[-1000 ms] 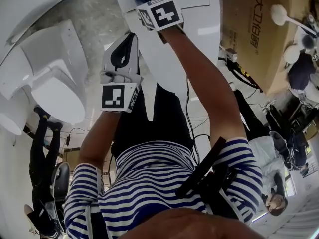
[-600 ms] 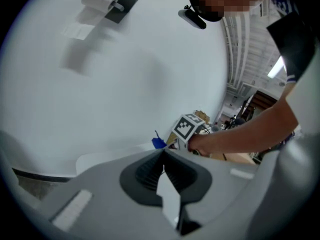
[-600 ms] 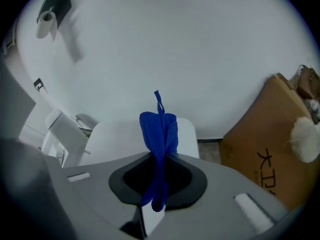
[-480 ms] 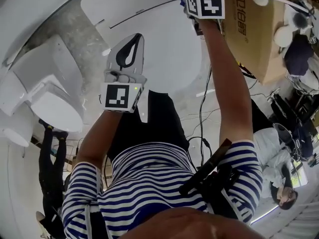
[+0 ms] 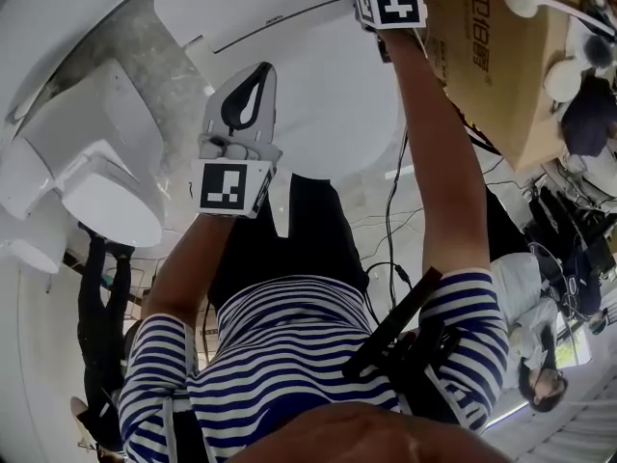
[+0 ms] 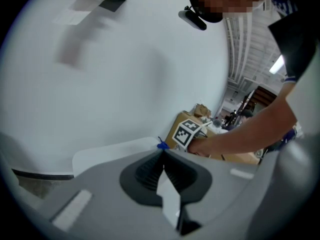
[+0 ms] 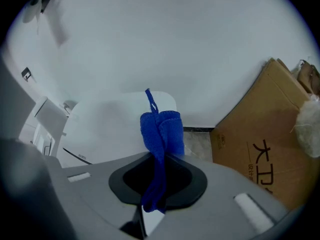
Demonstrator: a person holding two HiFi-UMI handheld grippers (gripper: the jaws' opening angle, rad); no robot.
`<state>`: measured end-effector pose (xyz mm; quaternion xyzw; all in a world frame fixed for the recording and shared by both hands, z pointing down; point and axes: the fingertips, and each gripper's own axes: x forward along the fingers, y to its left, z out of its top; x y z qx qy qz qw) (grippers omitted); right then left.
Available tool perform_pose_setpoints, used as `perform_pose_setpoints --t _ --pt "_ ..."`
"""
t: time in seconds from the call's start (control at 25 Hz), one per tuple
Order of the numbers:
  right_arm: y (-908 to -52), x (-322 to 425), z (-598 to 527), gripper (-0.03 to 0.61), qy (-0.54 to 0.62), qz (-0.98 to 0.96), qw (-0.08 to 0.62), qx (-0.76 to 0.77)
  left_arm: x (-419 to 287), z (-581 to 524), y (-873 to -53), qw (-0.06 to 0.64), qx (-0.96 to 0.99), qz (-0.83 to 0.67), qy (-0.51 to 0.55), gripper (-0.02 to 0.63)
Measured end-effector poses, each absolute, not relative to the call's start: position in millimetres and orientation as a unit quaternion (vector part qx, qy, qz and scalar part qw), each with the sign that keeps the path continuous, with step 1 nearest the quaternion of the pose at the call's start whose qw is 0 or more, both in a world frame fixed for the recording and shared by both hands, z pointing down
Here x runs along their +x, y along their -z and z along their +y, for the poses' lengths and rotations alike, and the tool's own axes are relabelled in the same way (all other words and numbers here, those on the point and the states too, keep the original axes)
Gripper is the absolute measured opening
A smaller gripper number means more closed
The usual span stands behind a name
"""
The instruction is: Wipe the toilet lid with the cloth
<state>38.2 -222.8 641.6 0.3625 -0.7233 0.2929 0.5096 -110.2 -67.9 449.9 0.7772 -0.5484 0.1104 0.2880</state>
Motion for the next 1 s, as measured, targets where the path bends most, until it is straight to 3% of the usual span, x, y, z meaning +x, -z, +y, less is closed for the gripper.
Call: perform_pose_setpoints --t 1.0 --pt "-636.1 -42.2 -168.2 0.048 -0.290 -0.734 0.518 0.329 -174.8 -16.7 -443.7 0.288 0.756 -0.580 -0.097 0.003"
